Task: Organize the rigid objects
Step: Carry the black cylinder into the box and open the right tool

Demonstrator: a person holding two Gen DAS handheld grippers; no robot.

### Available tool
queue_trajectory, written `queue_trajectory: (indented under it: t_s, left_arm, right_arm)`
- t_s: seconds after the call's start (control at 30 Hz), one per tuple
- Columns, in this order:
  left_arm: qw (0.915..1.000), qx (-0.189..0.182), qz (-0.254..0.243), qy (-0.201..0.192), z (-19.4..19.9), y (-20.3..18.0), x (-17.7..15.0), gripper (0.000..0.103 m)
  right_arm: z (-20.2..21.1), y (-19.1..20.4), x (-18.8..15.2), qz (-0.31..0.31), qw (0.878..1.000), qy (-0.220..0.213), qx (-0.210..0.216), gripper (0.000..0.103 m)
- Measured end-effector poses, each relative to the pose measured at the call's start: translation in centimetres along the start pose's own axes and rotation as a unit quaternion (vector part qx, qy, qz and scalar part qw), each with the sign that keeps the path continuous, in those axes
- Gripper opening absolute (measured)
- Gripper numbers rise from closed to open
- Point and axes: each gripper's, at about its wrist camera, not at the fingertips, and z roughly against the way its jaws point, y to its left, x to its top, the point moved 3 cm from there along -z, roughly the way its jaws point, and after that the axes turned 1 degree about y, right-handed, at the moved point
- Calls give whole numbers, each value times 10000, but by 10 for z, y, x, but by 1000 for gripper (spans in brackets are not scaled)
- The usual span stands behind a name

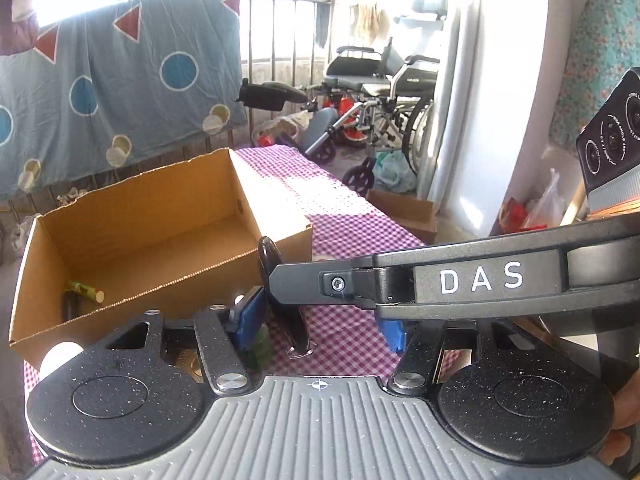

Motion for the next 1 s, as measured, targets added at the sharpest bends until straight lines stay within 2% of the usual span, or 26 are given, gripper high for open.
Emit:
queue_trajectory:
  t_s: [0.2,0.4,0.47,0.6,0.73,0.87,1.0]
  left_arm:
    - [9985,458,196,-215,16,33,28,59]
    - [9957,856,353,-34,3,76,59,59]
    - [9943,964,416,188,-8,97,68,59]
    - [9906,889,788,679,-35,140,74,59]
    - [9813,777,1253,1234,-65,181,67,59]
    - [9707,780,1523,1688,-100,205,64,58]
    - [9654,874,1578,1884,-119,216,61,59]
  right_arm:
    - [-33,31,42,380,9982,167,431,16]
    - [-93,52,90,438,9926,833,764,15]
    - [-116,54,101,435,9901,1093,770,15]
    - [-176,48,118,276,9816,1764,676,15]
    - [-234,30,122,-38,9694,2392,557,15]
    - [-281,11,122,-238,9589,2801,374,15]
    - [-314,-7,123,-366,9526,3008,285,15]
